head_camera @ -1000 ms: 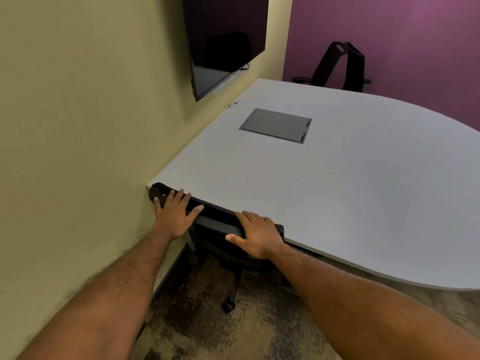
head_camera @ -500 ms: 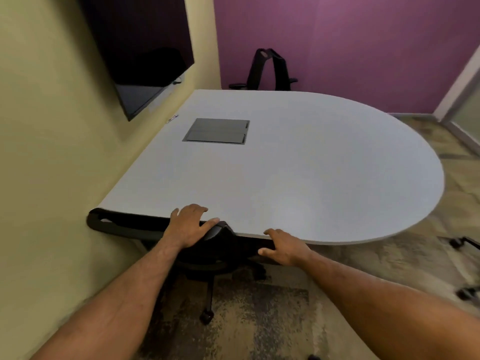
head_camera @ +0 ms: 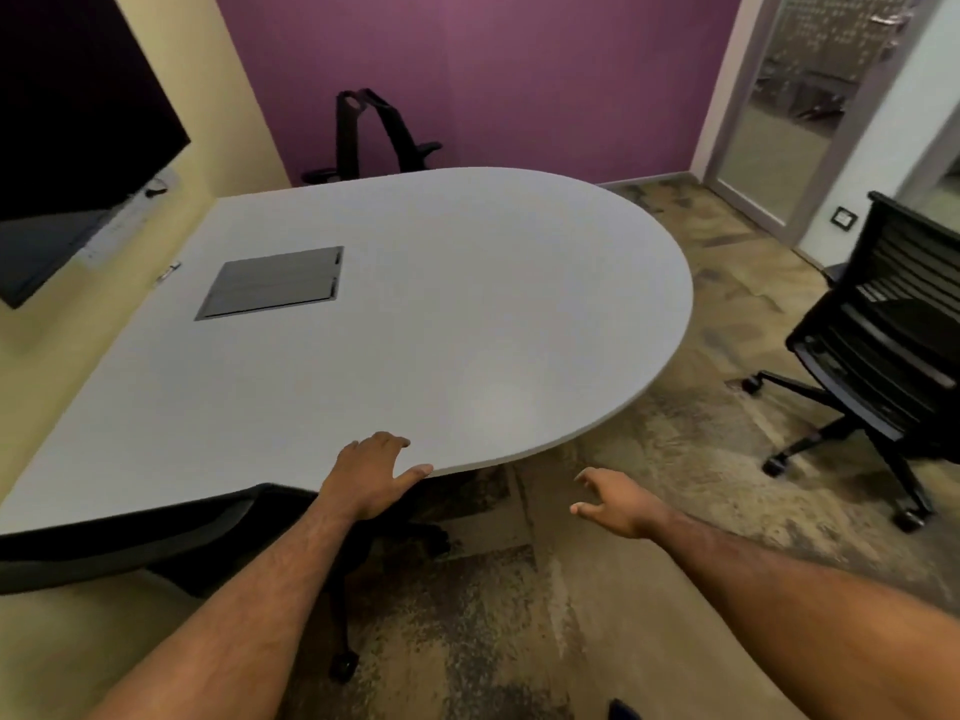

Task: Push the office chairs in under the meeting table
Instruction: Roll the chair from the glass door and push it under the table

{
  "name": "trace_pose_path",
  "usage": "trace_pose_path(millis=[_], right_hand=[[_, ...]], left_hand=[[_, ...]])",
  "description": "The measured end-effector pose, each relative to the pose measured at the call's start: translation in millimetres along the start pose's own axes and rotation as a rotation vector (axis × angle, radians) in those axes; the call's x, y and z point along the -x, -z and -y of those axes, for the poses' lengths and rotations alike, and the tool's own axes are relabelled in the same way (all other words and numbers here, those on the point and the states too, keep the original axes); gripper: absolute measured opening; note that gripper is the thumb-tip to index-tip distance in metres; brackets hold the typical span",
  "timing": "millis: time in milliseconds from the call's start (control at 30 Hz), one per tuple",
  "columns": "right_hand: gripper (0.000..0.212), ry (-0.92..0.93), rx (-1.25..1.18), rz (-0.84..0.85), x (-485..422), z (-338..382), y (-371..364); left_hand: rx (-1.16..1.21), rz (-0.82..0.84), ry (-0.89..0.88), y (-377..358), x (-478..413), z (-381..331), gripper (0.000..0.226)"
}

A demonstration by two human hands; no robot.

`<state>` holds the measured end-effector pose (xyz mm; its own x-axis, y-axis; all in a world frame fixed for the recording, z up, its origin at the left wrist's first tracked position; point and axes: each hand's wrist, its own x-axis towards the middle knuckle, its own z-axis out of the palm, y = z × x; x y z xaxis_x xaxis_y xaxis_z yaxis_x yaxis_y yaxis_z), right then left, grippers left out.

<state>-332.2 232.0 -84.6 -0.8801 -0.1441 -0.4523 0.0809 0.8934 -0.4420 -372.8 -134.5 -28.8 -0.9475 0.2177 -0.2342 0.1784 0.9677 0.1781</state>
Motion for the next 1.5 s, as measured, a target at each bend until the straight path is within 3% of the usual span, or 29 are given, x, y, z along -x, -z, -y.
trace_pose_path(millis=[333, 600, 1267, 1500], right_hand=[[0.054, -0.205, -0.116, 0.003, 36, -171, 59], [0.052, -0.38, -0.253, -0.11, 77, -289, 107], [0.042, -0.687, -0.463, -0.332, 68, -455, 220], [0.045, -0.674, -0.485, -0.492, 32, -493, 287]], left_hand=[[-0.068, 0.229, -0.107, -43, -71, -159, 0.05], [-0.097, 0.269, -0.234, -62, -138, -282, 0.036], [-0.199, 0.358, -0.618, -73, -364, -537, 0.052], [-0.239, 0.345, -0.709, -48, -457, -615, 0.052]])
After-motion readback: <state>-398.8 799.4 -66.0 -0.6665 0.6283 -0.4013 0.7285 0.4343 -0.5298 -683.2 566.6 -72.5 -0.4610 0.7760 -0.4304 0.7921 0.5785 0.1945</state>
